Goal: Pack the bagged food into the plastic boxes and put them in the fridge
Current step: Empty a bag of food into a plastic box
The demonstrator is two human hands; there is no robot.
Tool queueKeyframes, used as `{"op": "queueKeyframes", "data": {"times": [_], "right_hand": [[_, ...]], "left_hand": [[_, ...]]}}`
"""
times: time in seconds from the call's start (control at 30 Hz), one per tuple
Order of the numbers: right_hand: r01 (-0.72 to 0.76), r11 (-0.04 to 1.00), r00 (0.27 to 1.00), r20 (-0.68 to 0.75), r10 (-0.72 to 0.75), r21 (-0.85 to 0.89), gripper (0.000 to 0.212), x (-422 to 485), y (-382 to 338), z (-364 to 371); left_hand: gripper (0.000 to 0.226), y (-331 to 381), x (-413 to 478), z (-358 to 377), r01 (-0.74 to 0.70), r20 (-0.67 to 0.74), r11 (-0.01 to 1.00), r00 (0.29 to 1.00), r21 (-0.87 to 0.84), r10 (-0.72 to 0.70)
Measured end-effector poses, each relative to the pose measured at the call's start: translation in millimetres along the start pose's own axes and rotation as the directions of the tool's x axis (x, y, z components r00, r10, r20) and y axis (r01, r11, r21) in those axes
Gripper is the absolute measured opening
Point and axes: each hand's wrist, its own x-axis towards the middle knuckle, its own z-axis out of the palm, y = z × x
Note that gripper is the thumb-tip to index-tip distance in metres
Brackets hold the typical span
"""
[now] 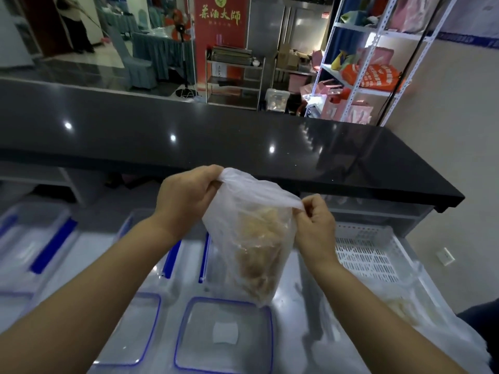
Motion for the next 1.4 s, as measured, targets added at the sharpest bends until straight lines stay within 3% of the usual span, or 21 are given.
{"op": "queueKeyframes", "data": {"times": [0.2,0.37,0.43,0.53,0.6,0.67,0.77,0.97,1.03,1.13,1.3,1.4], "right_hand": [[0.049,0.993,0.998,0.045,-0.044,-0.111,0.013,7,-10,27],[0.018,0.964,0.993,0.121,0.014,-0.265,0.012,1,11,39],[0.023,0.946,0.986,0.162,0.031,-0.323,0.013,-4,20,41],[0.030,0.928,0.959,0.273,0.079,-0.372,0.014,-9,29,41],[0.002,0.947,0.915,0.382,0.127,-0.321,0.014,-13,33,39],[-0.027,0.965,0.900,0.414,0.138,-0.262,0.033,-20,40,34],[-0.077,0.956,0.928,0.330,0.173,-0.284,0.068,-30,53,25],[-0.332,0.886,0.816,0.374,0.442,-0.323,0.089,-39,71,34],[-0.384,0.874,0.792,0.379,0.478,-0.299,0.083,-40,74,38],[-0.446,0.865,0.786,0.363,0.501,-0.230,0.050,-39,73,44],[-0.406,0.900,0.837,0.332,0.436,-0.158,0.012,-30,61,47],[-0.415,0.903,0.841,0.331,0.427,-0.112,0.006,-23,54,49]], "left_hand": [[0.041,-28,-37,9,0.125,0.121,0.992,0.985,0.003,-0.125],[0.043,-36,-64,28,0.217,0.352,0.971,0.905,0.098,-0.238],[0.034,-36,-71,37,0.247,0.432,0.957,0.855,0.152,-0.289],[0.033,-34,-69,44,0.221,0.529,0.950,0.791,0.221,-0.307],[0.040,-35,-67,45,0.178,0.517,0.959,0.812,0.221,-0.270],[0.051,-36,-67,47,0.103,0.476,0.966,0.854,0.237,-0.208],[0.056,-29,-64,52,0.062,0.435,0.978,0.888,0.201,-0.146],[0.079,-6,-57,79,-0.027,0.698,0.987,0.711,0.156,-0.091],[0.076,-6,-63,90,0.005,0.751,0.991,0.652,0.137,-0.107],[0.069,-14,-70,101,0.058,0.807,0.987,0.569,0.150,-0.156],[0.056,-22,-72,107,0.134,0.778,0.986,0.606,0.103,-0.164],[0.043,-19,-78,100,0.162,0.748,0.986,0.649,0.043,-0.140]]}}
